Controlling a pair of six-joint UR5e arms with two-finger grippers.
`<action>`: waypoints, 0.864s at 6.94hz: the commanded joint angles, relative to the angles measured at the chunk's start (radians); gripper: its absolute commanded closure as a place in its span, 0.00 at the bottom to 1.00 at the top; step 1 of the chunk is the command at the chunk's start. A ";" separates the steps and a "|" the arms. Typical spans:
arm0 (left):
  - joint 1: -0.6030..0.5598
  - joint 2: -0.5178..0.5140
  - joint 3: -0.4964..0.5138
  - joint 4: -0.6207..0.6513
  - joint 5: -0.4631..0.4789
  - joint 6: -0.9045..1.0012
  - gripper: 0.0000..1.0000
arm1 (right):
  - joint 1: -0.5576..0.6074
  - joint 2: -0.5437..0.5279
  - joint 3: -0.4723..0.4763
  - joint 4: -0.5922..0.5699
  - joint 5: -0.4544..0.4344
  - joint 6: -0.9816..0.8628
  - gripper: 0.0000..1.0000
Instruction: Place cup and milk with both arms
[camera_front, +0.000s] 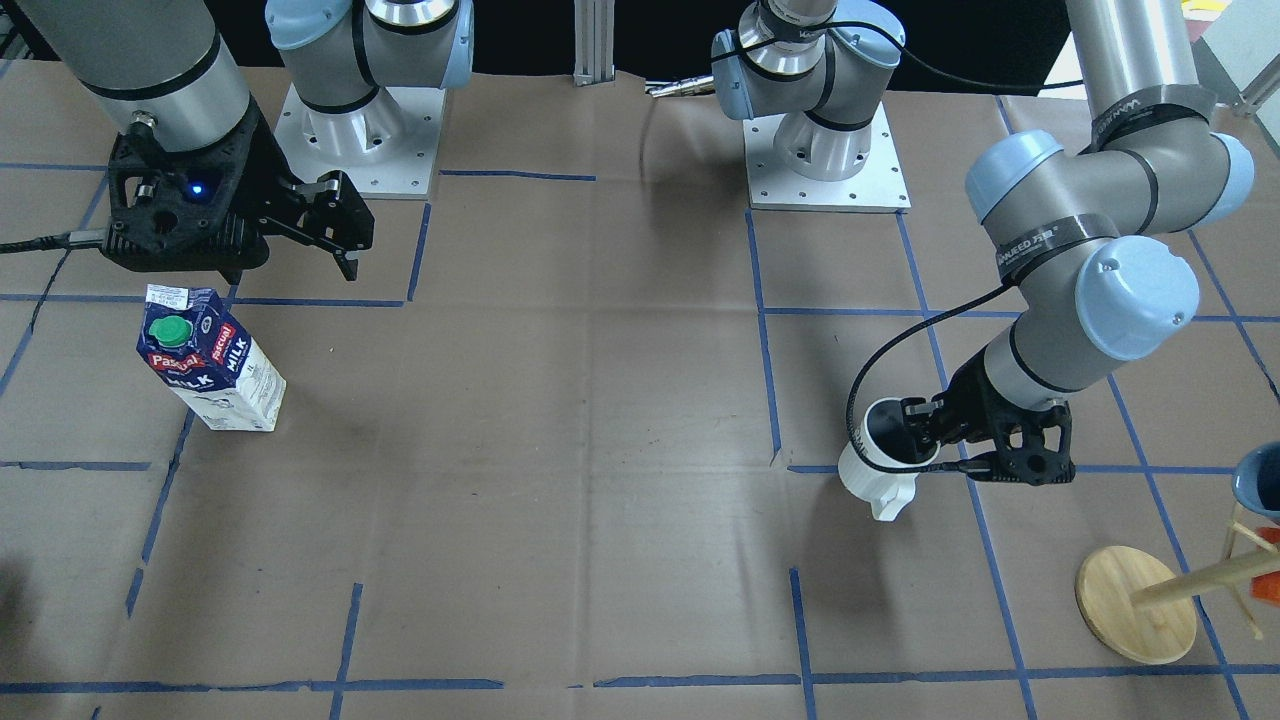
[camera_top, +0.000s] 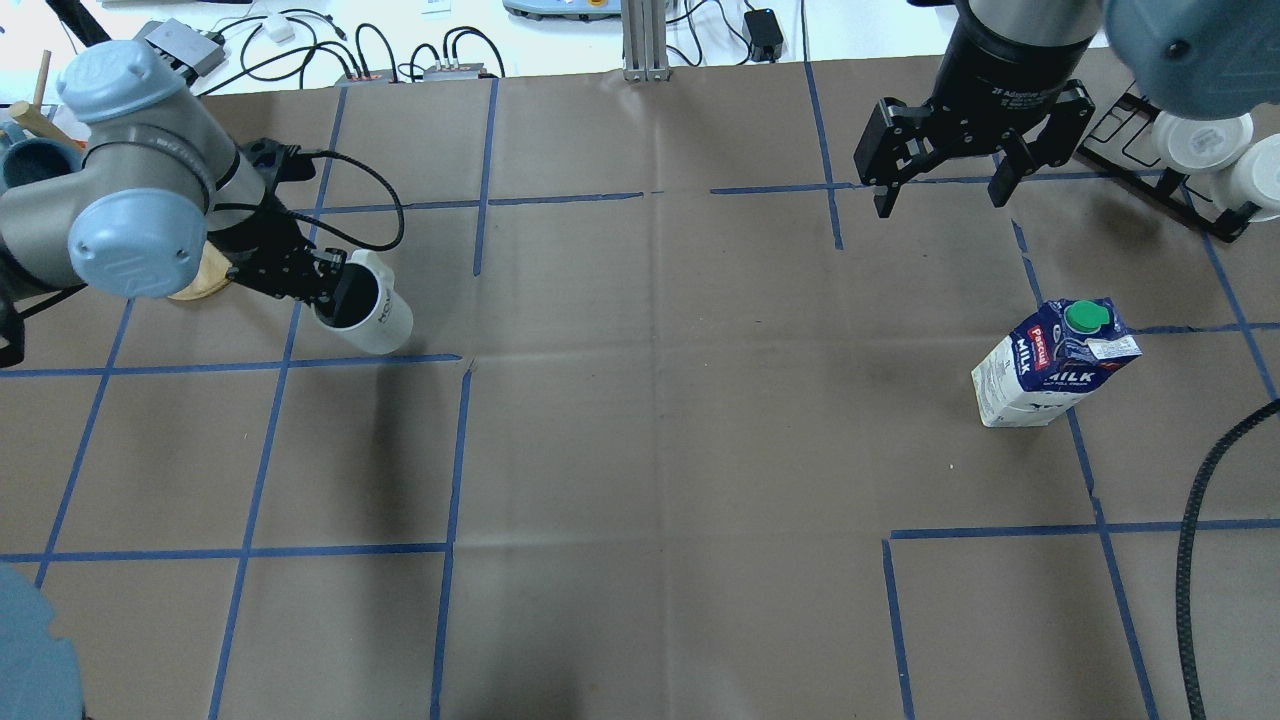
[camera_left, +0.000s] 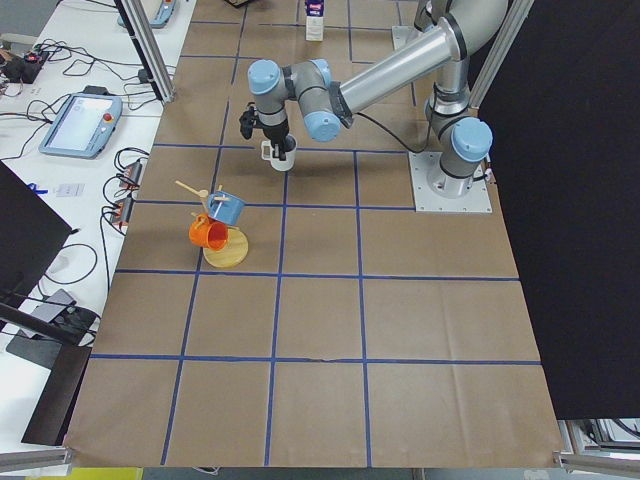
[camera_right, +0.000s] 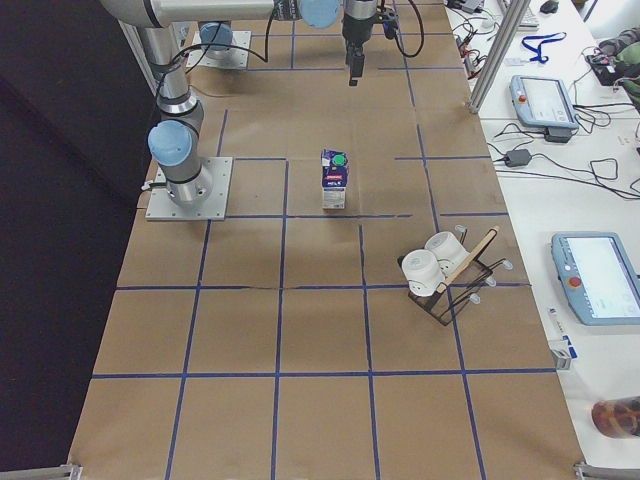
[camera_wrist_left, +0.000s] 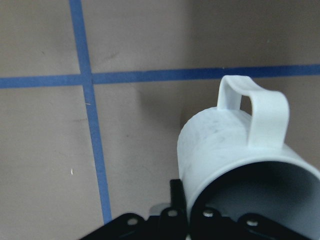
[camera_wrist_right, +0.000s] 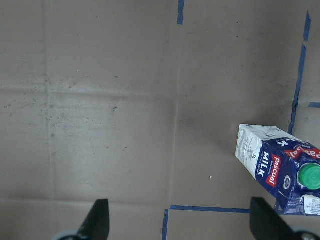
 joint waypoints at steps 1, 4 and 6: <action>-0.155 -0.119 0.218 -0.062 -0.010 -0.089 1.00 | -0.001 0.000 0.000 -0.002 -0.001 0.004 0.00; -0.361 -0.381 0.628 -0.218 -0.038 -0.314 1.00 | -0.002 0.000 0.000 -0.004 -0.003 0.006 0.00; -0.389 -0.454 0.732 -0.305 -0.038 -0.342 1.00 | -0.002 0.000 0.000 -0.004 -0.003 0.004 0.00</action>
